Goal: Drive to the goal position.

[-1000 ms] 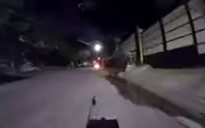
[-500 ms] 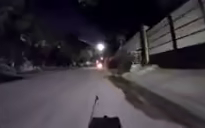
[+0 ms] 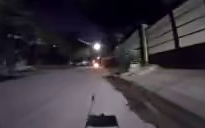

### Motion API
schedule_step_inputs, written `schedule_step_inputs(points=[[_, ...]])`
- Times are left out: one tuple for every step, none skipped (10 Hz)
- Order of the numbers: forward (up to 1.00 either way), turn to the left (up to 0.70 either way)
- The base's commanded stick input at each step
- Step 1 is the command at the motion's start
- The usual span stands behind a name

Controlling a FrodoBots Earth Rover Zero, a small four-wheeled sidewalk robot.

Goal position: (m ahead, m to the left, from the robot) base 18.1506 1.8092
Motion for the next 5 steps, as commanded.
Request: schedule_step_inputs(points=[[0.70,-0.02],[0.70,-0.17],[0.70,-0.31],[0.70,0.00],[0.70,0.00]])
